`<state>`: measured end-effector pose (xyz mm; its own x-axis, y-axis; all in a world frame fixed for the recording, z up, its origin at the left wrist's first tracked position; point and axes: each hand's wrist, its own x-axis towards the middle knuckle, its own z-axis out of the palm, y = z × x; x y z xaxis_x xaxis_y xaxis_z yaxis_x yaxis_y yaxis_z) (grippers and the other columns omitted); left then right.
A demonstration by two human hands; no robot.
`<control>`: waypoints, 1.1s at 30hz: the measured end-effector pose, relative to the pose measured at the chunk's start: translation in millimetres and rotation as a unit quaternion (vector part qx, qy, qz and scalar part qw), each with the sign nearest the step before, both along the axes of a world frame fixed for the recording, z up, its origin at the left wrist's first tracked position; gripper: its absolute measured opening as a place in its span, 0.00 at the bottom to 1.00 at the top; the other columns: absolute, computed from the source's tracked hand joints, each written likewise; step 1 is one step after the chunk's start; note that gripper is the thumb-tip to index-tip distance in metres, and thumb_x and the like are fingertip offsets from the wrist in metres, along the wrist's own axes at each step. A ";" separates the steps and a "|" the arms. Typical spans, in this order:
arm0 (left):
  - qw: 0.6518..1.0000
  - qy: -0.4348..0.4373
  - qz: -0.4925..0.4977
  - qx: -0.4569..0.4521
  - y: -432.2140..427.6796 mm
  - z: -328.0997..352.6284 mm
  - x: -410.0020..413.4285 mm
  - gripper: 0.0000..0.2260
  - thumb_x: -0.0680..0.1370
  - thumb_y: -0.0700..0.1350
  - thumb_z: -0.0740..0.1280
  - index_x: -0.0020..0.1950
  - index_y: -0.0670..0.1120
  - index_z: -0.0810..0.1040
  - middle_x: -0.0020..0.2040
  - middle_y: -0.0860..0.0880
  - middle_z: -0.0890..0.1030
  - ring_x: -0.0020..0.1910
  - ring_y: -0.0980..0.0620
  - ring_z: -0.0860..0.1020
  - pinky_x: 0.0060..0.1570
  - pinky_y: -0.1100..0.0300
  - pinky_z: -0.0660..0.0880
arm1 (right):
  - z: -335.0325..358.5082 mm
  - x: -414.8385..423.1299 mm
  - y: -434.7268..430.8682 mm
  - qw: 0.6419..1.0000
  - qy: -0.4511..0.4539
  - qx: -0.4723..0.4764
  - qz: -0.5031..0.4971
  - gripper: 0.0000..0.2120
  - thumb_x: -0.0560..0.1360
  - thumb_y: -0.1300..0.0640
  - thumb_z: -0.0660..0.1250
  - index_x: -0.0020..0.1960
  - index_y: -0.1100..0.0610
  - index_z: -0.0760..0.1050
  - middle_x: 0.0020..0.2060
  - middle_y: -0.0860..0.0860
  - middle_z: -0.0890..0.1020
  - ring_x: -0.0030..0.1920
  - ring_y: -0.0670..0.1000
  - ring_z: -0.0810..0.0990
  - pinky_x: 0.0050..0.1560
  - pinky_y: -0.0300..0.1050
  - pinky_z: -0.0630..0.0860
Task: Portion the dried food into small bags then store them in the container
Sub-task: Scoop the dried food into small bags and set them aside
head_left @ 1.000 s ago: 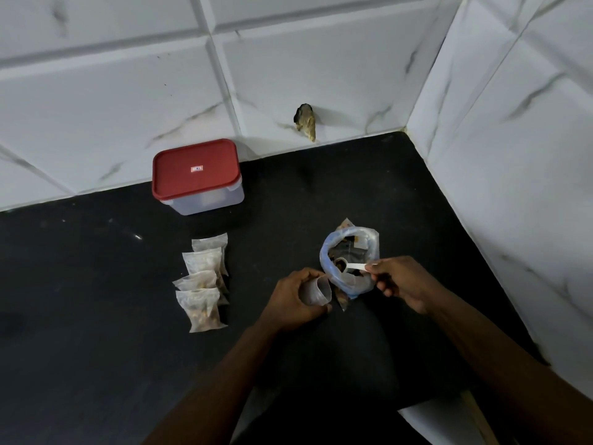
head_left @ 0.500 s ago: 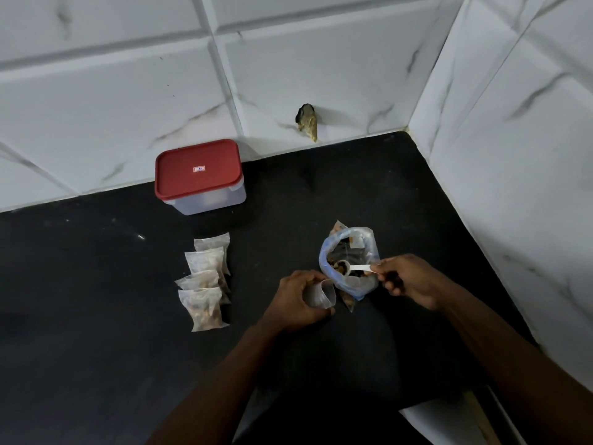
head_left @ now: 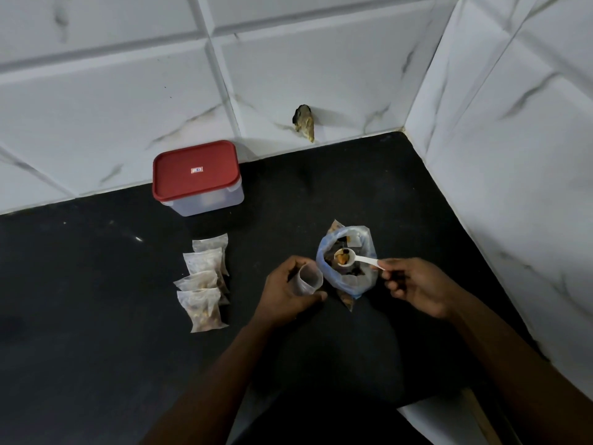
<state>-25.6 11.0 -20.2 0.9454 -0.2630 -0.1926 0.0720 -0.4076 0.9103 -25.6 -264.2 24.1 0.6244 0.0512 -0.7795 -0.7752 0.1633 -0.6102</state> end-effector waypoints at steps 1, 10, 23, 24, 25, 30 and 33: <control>1.000 0.001 0.004 -0.008 -2.0 2.6 1.0 0.23 0.69 0.45 0.81 0.60 0.58 0.77 0.58 0.60 0.81 0.59 0.61 0.80 0.60 0.58 0.78 | 2.8 -0.3 1.1 1.000 -0.009 0.008 0.002 0.08 0.78 0.59 0.68 0.48 0.60 0.86 0.34 0.51 0.77 0.32 0.46 0.71 0.30 0.38 0.68; 0.999 -0.007 0.006 -0.037 -14.1 7.1 5.6 0.24 0.69 0.42 0.82 0.60 0.54 0.78 0.59 0.60 0.81 0.60 0.62 0.79 0.58 0.64 0.76 | 20.3 -2.0 20.4 0.991 -0.078 0.008 0.105 0.09 0.77 0.56 0.69 0.41 0.57 0.85 0.34 0.51 0.78 0.32 0.46 0.73 0.32 0.38 0.69; 0.998 -0.025 0.025 -0.050 -13.4 0.1 4.3 0.23 0.68 0.38 0.81 0.58 0.51 0.79 0.56 0.56 0.83 0.58 0.57 0.82 0.58 0.57 0.80 | 7.1 -25.5 38.9 0.702 -0.490 -0.403 0.323 0.15 0.76 0.53 0.69 0.62 0.47 0.82 0.45 0.43 0.77 0.45 0.42 0.75 0.43 0.39 0.74; 0.998 -0.027 0.027 -0.050 -13.5 -0.7 4.3 0.23 0.68 0.37 0.81 0.58 0.51 0.79 0.56 0.56 0.83 0.58 0.57 0.82 0.57 0.58 0.80 | 4.1 -28.5 38.6 0.689 -0.505 -0.415 0.312 0.15 0.76 0.54 0.70 0.62 0.47 0.82 0.45 0.45 0.77 0.45 0.43 0.74 0.42 0.40 0.73; 0.998 -0.029 0.027 -0.049 -13.3 -1.6 4.0 0.23 0.68 0.37 0.81 0.58 0.51 0.79 0.56 0.56 0.83 0.58 0.57 0.82 0.57 0.59 0.80 | 2.4 -31.4 38.9 0.678 -0.517 -0.426 0.301 0.15 0.76 0.57 0.72 0.61 0.48 0.83 0.46 0.45 0.76 0.46 0.44 0.73 0.42 0.40 0.73; 0.998 -0.033 0.026 -0.045 -12.8 -3.2 2.4 0.23 0.68 0.38 0.82 0.57 0.51 0.79 0.55 0.56 0.83 0.57 0.58 0.82 0.55 0.64 0.79 | 1.9 -40.7 41.5 0.676 -0.514 -0.447 0.280 0.17 0.74 0.61 0.74 0.61 0.49 0.82 0.48 0.44 0.78 0.47 0.44 0.75 0.43 0.42 0.76; 0.999 -0.022 0.021 -0.040 -12.3 -2.6 3.0 0.23 0.68 0.38 0.82 0.58 0.52 0.78 0.56 0.56 0.82 0.57 0.60 0.81 0.55 0.64 0.79 | 2.5 -43.7 44.3 0.756 -0.471 -0.391 0.232 0.15 0.76 0.60 0.73 0.60 0.48 0.82 0.48 0.44 0.82 0.48 0.44 0.80 0.45 0.41 0.78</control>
<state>-22.7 -1.3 -22.8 0.9630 -0.2355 -0.1313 0.0476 -0.3307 0.9425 -69.3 -219.8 26.6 0.9774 0.1892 0.0948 0.2008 -0.6883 -0.6971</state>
